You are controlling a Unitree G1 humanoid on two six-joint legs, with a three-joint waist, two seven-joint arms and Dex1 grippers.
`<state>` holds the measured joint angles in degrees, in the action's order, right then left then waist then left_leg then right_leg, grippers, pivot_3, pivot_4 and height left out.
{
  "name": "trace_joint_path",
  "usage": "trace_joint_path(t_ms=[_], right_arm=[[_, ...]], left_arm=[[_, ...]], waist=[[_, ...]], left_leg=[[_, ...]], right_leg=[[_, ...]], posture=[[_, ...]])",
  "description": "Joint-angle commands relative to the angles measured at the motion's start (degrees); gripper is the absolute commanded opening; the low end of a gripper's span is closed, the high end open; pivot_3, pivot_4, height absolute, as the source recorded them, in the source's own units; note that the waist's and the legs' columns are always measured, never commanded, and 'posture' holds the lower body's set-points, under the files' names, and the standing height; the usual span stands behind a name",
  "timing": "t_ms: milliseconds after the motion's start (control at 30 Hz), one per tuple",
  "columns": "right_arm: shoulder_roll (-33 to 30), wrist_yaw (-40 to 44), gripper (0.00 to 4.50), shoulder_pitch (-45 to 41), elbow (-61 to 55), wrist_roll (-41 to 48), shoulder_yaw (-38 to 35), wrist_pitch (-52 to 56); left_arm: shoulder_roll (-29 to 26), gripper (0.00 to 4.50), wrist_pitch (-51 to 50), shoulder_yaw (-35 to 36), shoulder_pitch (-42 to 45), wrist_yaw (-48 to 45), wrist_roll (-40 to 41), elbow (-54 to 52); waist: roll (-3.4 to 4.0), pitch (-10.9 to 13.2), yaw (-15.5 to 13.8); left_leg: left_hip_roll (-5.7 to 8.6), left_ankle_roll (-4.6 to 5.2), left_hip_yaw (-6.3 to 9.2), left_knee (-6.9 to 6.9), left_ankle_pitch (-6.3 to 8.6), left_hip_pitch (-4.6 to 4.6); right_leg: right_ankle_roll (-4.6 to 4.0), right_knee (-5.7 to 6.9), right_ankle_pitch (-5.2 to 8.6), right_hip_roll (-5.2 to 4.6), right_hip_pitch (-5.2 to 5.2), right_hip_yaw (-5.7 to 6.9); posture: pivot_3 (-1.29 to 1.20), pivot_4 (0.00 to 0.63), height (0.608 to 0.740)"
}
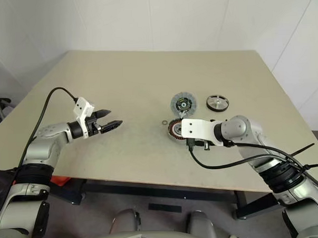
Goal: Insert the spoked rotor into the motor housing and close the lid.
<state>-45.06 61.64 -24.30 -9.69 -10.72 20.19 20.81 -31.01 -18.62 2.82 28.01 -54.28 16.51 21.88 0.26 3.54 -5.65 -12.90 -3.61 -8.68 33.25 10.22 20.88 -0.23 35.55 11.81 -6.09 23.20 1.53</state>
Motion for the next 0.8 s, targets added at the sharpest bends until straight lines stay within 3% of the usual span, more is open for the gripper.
trace_joint_path(t_ms=[33,200,267,367,467,567,800], right_arm=[[1.0,0.9,2.0,-3.0,-5.5,4.8,-4.6,3.1],[6.5,-3.7,2.0,-8.4,-4.9,13.1,-13.3,14.2],[12.3,-13.9,2.0,-13.3,2.4,14.6,-20.9,20.9],[21.6,-33.0,2.0,-21.5,16.5,19.7,-40.0,30.1],[23.8,-45.3,2.0,-23.6,25.3,22.3,-52.9,31.4],[23.5,-50.0,2.0,-21.6,27.6,24.1,-57.7,32.6],[23.0,-52.1,2.0,-16.5,24.2,29.2,-60.9,38.5]], left_arm=[[-0.5,4.45,0.9,0.7,0.9,-0.1,0.2,-1.0],[0.0,4.45,0.7,0.4,1.2,-0.1,0.3,-1.2],[0.4,4.45,0.6,0.2,1.0,0.0,0.4,-1.6],[1.9,4.45,-0.6,-0.1,0.5,-0.1,1.6,-3.4],[3.8,4.45,-2.6,-0.8,-0.2,-0.4,2.9,-6.5],[5.0,4.45,-3.2,-1.8,0.2,-0.5,2.7,-7.2],[4.8,4.45,-2.6,-2.4,2.4,-1.3,2.3,-5.1]], waist=[[0.0,0.0,0.1],[0.0,0.0,0.1],[0.0,0.0,0.1],[0.0,0.0,0.0],[-0.11,-0.1,-0.9],[-0.1,-0.1,-1.3],[0.22,-0.1,-0.4]], left_leg=[[-0.01,0.0,0.0,0.0,0.0,-0.01],[-0.01,-0.02,0.0,0.01,-0.01,-0.09],[0.01,-0.03,0.0,0.02,-0.03,-0.11],[0.06,-0.1,-0.01,0.06,-0.09,-0.15],[0.09,-0.34,-0.01,0.02,-0.23,-0.02],[0.11,-0.32,-0.02,-0.03,-0.22,0.17],[0.04,-0.37,-0.06,-0.19,-0.25,0.25]], right_leg=[[0.0,0.01,0.0,0.0,0.0,0.0],[0.0,0.12,0.0,0.01,0.0,-0.02],[0.0,0.15,0.0,0.0,-0.01,-0.03],[-0.04,0.22,-0.03,-0.01,0.0,-0.08],[-0.04,0.14,-0.02,-0.08,-0.03,-0.01],[-0.02,-0.04,0.0,-0.06,0.04,-0.01],[0.02,0.14,0.01,0.01,0.44,0.0]], posture=[[0.0,0.0,0.74],[0.0,0.0,0.74],[0.0,0.0,0.74],[0.0,0.0,0.74],[0.0,0.0,0.74],[0.0,0.0,0.74],[0.0,0.0,0.74]])
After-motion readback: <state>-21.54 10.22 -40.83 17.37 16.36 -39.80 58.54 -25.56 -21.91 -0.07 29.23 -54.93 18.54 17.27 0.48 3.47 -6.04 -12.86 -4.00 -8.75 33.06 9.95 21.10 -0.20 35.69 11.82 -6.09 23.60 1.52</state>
